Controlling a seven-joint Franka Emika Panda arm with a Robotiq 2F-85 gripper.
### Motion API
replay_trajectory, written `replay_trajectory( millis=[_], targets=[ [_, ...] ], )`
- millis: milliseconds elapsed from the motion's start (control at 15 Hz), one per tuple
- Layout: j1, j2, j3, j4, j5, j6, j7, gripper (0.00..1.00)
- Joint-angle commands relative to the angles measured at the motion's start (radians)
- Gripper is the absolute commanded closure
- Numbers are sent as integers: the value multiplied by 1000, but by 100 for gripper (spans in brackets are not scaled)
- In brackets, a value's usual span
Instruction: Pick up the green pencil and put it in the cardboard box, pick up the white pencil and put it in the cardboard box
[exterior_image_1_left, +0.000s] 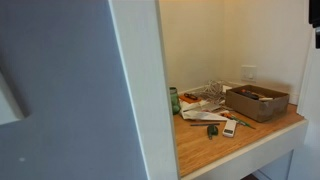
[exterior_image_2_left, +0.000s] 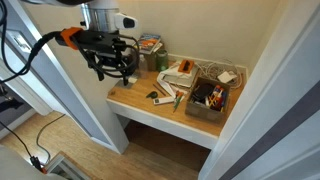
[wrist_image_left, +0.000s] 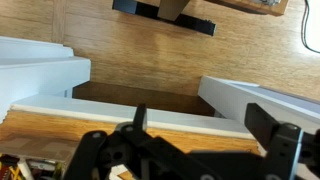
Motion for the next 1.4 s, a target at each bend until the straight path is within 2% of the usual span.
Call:
replay_trajectory(
  millis=[0,1067,1333],
  targets=[
    [0,1,0,2,0,-2,0,0],
    [0,1,0,2,0,-2,0,0],
    [-26,78,-41,27,-68,58,-66,0]
  ],
)
